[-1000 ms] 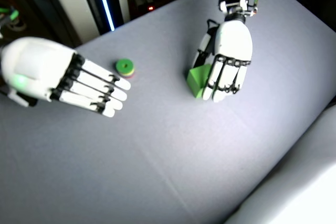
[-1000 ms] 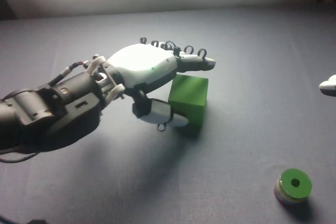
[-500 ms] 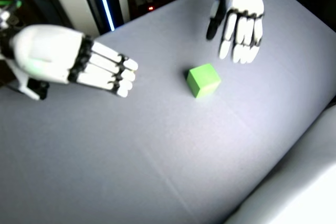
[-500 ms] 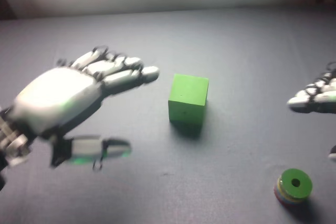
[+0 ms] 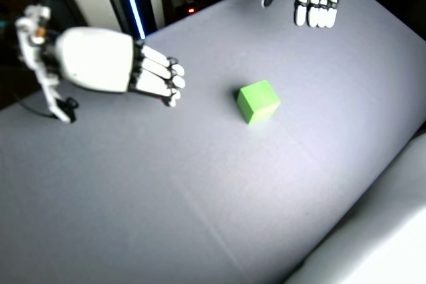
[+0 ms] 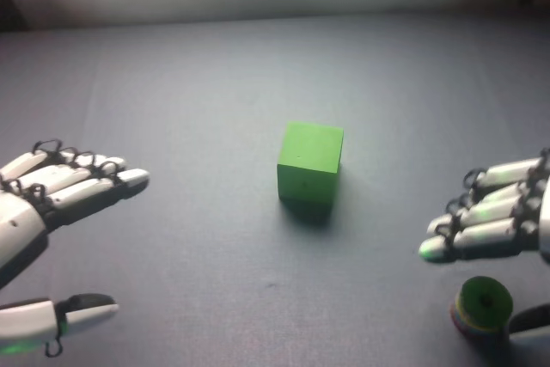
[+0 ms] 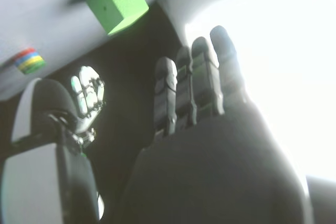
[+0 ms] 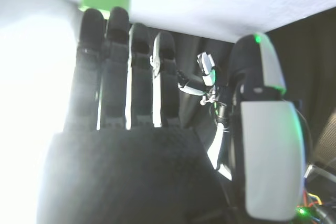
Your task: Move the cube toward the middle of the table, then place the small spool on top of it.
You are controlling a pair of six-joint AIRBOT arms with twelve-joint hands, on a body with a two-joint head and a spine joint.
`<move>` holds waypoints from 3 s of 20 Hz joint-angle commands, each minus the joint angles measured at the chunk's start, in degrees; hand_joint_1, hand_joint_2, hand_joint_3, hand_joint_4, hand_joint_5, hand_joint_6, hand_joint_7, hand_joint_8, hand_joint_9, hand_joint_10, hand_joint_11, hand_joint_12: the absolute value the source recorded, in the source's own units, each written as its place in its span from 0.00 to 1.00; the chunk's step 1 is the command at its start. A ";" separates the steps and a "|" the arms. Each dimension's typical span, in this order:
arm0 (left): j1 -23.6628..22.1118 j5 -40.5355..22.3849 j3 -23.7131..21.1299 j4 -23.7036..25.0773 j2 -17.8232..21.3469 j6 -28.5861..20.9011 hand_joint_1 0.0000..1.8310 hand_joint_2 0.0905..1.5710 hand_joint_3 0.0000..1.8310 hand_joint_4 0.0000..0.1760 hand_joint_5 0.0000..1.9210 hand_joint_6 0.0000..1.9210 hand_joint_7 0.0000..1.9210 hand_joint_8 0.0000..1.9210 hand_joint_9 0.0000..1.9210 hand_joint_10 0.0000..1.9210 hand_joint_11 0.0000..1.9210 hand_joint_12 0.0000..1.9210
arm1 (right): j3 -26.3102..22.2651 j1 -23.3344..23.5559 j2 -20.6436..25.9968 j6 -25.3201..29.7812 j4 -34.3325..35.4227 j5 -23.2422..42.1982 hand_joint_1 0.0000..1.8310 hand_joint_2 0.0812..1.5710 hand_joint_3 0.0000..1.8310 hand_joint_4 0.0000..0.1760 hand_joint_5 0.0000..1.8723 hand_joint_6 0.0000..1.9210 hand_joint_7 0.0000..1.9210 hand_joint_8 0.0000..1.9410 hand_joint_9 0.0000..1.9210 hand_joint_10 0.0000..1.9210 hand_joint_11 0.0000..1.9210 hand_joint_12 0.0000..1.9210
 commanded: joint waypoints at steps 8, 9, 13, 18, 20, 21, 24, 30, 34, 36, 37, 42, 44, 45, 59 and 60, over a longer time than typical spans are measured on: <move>0.99 -14.25 -0.96 -2.15 -0.60 -0.60 0.47 0.68 0.00 0.47 0.16 0.00 0.12 0.00 0.12 0.00 0.02 0.24 | 0.98 1.66 -1.68 1.06 -1.25 -0.91 0.48 0.64 0.00 0.08 0.27 0.00 0.26 0.00 0.34 0.00 0.14 0.52; 1.22 -14.84 -1.11 -2.28 -0.71 -0.72 0.47 0.68 0.00 0.47 0.16 0.00 0.12 0.00 0.12 0.00 0.03 0.25 | 1.15 1.67 -2.06 1.06 -1.29 -1.15 0.48 0.64 0.00 0.04 0.28 0.00 0.27 0.01 0.35 0.01 0.15 0.52; 1.29 -15.93 -1.19 -2.51 -1.31 -0.83 0.47 0.68 0.00 0.59 0.15 0.00 0.12 0.00 0.12 0.00 0.04 0.25 | 1.68 1.74 -3.14 1.06 -1.42 -1.75 0.49 0.65 0.00 0.00 0.29 0.01 0.28 0.01 0.36 0.01 0.15 0.52; 1.29 -16.36 -1.21 -2.51 -1.60 -1.24 0.46 0.67 0.00 0.56 0.16 0.00 0.12 0.00 0.13 0.00 0.05 0.25 | 2.05 2.34 -3.88 1.06 -2.18 -3.01 0.54 0.65 0.00 0.00 0.32 0.00 0.32 0.01 0.39 0.02 0.16 0.61; 1.29 -16.36 -1.21 -2.51 -1.61 -1.37 0.47 0.67 0.00 0.47 0.16 0.00 0.13 0.00 0.13 0.00 0.06 0.25 | 2.22 2.42 -4.03 1.06 -2.18 -3.26 0.58 0.63 0.00 0.00 0.36 0.00 0.37 0.00 0.42 0.10 0.20 0.66; 1.29 -16.38 -1.21 -2.49 -1.60 -1.40 0.47 0.67 0.00 0.48 0.17 0.00 0.13 0.00 0.13 0.00 0.06 0.26 | 2.25 2.47 -4.06 1.06 -2.18 -3.36 0.60 0.64 0.00 0.00 0.38 0.00 0.39 0.00 0.36 0.30 0.22 0.71; 1.29 -16.48 -1.25 -2.28 -1.58 -1.54 0.47 0.67 0.00 0.52 0.17 0.00 0.13 0.00 0.13 0.00 0.05 0.25 | 2.33 2.57 -4.09 1.06 -2.17 -3.51 0.63 0.63 0.00 0.00 0.41 0.00 0.44 0.03 0.32 0.68 0.36 0.83; 1.29 -16.50 -1.26 -2.25 -1.62 -1.68 0.47 0.67 0.00 0.49 0.18 0.00 0.14 0.00 0.14 0.00 0.04 0.26 | 2.45 2.88 -4.41 1.06 -2.16 -3.56 0.62 0.71 0.00 0.00 0.49 0.53 0.34 0.75 0.38 0.91 0.41 0.98; 1.37 -16.53 -1.26 -2.31 -1.66 -1.72 0.45 0.67 0.00 0.51 0.18 0.00 0.15 0.00 0.14 0.00 0.05 0.26 | 3.06 4.24 -4.53 1.06 -1.23 -3.03 0.64 0.70 0.00 0.00 0.52 0.50 0.46 0.65 0.46 0.85 0.40 0.98; 1.47 -16.53 -1.26 -2.33 -1.66 -1.80 0.44 0.67 0.00 0.48 0.18 0.00 0.14 0.00 0.14 0.00 0.03 0.26 | 4.21 5.47 -4.89 1.06 1.18 -0.86 0.68 0.70 0.00 0.00 0.53 0.40 0.49 0.65 0.51 0.76 0.51 0.89; 1.48 -16.47 -1.25 -2.35 -1.67 -1.82 0.46 0.68 0.00 0.51 0.18 0.00 0.15 0.00 0.14 0.00 0.03 0.26 | 5.22 6.93 -5.40 1.05 2.93 0.61 0.69 0.69 0.00 0.00 0.57 0.32 0.51 0.64 0.55 0.69 0.53 0.84; 1.66 -16.48 -1.25 -2.37 -1.64 -1.95 0.48 0.67 0.00 0.53 0.19 0.00 0.16 0.00 0.14 0.00 0.01 0.26 | 9.34 13.28 -8.99 0.43 6.38 1.91 0.69 0.68 0.00 0.00 0.53 0.38 0.55 0.58 0.49 0.65 0.41 0.88; 1.68 -16.43 -1.22 -2.36 -1.61 -2.03 0.48 0.67 0.00 0.52 0.19 0.00 0.16 0.00 0.13 0.00 0.00 0.25 | 11.60 15.94 -11.26 0.43 7.12 1.90 0.69 0.68 0.00 0.00 0.51 0.45 0.59 0.46 0.53 0.41 0.36 0.73; 1.69 -16.29 -1.19 -2.36 -1.57 -2.06 0.47 0.67 0.00 0.53 0.19 0.00 0.16 0.00 0.13 0.00 0.00 0.25 | 12.57 17.13 -12.24 0.43 7.24 1.79 0.69 0.66 0.00 0.00 0.52 0.46 0.63 0.37 0.58 0.38 0.43 0.70; 1.66 -14.76 -0.23 -1.77 -2.00 -3.11 0.47 0.67 0.00 0.37 0.20 0.00 0.16 0.00 0.14 0.00 0.01 0.24 | 21.38 29.24 -23.63 -4.10 2.79 -10.08 0.70 0.64 0.00 0.00 0.65 0.21 0.61 0.45 0.51 0.53 0.39 0.81; 1.64 -14.64 -0.16 -1.68 -2.08 -3.23 0.47 0.67 0.00 0.35 0.20 0.00 0.16 0.00 0.14 0.00 0.01 0.24 | 21.44 29.60 -23.93 -5.02 2.65 -10.82 0.70 0.64 0.00 0.00 0.66 0.20 0.60 0.45 0.52 0.52 0.40 0.81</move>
